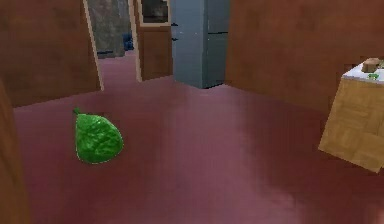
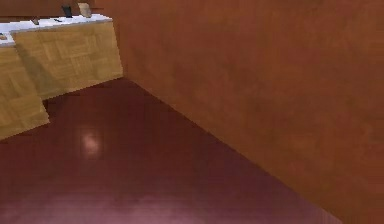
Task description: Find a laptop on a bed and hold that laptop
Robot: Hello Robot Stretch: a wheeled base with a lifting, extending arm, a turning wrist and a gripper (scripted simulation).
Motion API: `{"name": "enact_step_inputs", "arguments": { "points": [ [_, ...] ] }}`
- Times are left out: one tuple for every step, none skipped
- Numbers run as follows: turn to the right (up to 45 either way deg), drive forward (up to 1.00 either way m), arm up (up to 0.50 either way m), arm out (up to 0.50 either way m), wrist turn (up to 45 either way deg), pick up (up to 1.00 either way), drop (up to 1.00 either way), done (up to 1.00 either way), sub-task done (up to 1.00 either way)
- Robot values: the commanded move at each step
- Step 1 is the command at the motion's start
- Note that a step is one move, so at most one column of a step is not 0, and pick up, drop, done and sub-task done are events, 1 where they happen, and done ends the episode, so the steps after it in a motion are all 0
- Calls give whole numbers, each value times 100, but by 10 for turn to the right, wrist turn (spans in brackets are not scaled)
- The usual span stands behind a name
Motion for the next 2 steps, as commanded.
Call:
{"name": "enact_step_inputs", "arguments": {
  "points": [
    [0,40,0,0,0,0,0,0,0],
    [-30,0,0,0,0,0,0,0,0]
  ]
}}
